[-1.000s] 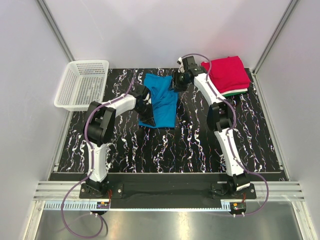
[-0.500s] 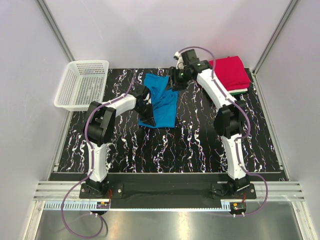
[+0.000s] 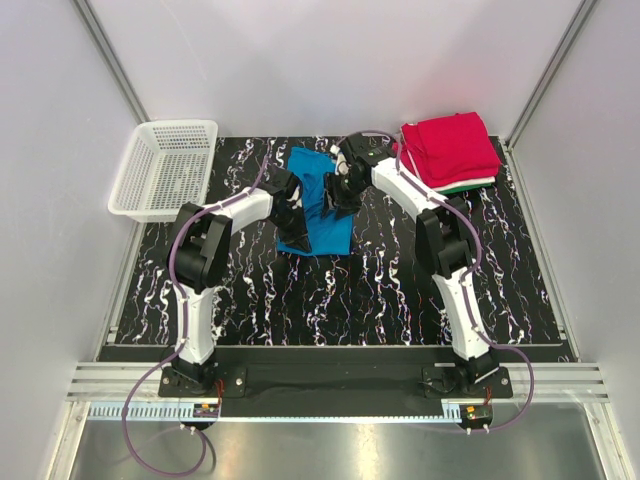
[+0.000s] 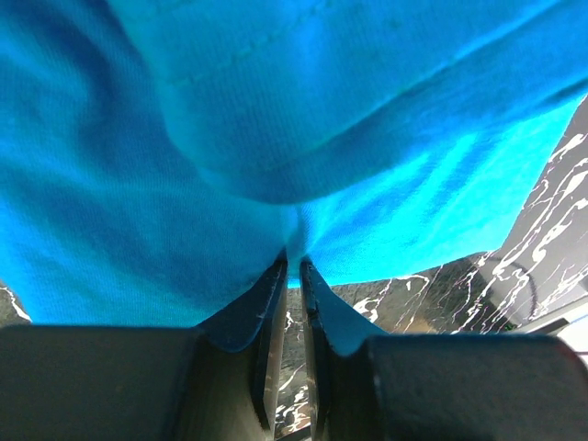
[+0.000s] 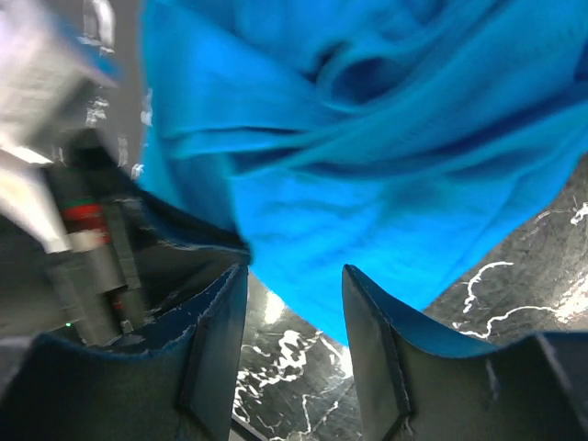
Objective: Fold and stack the t-shirts
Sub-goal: Fold the tshirt
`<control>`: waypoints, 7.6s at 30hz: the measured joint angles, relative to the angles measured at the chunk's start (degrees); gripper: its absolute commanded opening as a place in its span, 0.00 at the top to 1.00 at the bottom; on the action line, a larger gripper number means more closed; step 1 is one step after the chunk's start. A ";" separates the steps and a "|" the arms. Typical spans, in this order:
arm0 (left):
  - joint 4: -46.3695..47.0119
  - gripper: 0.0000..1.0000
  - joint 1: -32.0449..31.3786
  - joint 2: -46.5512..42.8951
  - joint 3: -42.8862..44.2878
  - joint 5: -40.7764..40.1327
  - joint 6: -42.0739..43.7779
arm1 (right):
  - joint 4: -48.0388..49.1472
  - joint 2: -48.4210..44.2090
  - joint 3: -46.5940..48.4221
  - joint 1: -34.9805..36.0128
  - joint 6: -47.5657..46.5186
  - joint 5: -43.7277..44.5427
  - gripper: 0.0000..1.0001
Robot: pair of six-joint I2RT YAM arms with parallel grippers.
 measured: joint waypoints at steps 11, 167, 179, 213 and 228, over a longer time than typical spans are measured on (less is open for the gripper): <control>-0.46 0.85 0.44 -0.33 -0.04 -1.79 -0.72 | 5.57 1.07 -5.42 -0.26 2.12 -0.68 0.48; 6.19 0.38 -1.53 -50.86 -49.22 5.07 -16.70 | 15.41 -50.21 -70.12 -0.50 22.23 -14.78 0.27; 8.00 0.38 1.55 -49.09 -55.23 6.91 -14.14 | 18.73 -48.15 -74.60 -0.52 24.13 -15.19 0.26; 18.60 0.38 2.14 -40.50 -54.95 15.06 -13.46 | 31.93 -35.58 -78.68 -0.50 28.41 -20.79 0.26; 4.15 0.39 2.60 -43.87 -49.40 3.21 -7.74 | 33.14 -34.34 -77.72 -0.42 28.39 -21.84 0.26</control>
